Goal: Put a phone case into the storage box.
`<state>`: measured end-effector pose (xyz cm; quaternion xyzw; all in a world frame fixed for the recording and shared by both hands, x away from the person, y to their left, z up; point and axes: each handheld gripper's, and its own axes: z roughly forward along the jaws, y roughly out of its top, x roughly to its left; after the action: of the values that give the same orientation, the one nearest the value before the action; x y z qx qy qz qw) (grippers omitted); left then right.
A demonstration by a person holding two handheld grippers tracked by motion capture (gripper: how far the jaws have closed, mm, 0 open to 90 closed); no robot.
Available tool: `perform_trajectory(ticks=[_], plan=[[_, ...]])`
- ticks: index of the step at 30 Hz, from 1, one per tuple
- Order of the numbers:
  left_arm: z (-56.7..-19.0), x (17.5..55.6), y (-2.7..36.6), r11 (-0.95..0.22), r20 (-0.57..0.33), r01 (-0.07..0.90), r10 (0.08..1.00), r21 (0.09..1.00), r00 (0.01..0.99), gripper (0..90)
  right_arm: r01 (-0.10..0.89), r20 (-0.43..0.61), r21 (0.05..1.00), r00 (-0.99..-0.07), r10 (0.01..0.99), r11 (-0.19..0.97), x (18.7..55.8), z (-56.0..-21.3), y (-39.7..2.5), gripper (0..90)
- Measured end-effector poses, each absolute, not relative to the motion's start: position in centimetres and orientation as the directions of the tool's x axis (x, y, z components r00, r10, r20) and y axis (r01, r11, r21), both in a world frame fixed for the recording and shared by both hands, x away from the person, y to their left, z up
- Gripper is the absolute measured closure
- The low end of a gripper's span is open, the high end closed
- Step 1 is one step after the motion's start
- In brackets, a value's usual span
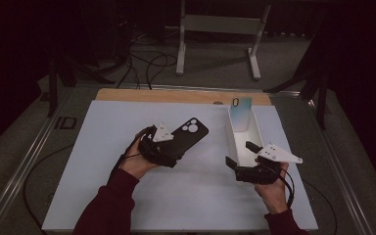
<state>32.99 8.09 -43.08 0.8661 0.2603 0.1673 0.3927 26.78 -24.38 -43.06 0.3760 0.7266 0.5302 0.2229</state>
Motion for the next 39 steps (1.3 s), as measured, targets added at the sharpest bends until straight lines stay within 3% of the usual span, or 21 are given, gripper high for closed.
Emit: perform_trajectory(ticks=[19, 39], plan=[[-41.6, 31.4, 6.2, -0.58, 0.127, 0.198, 0.471, 0.791, 0.873, 15.8, 0.343, 0.134, 0.929, -0.658, 0.741, 0.136, 28.0, -42.1, -22.8, 7.8], [-41.2, 30.3, 4.5, -0.589, 0.149, 0.131, 0.403, 0.798, 0.903, 15.7, 0.408, 0.22, 0.905, -0.687, 0.692, 0.118, 28.6, -42.1, -21.9, 10.2]])
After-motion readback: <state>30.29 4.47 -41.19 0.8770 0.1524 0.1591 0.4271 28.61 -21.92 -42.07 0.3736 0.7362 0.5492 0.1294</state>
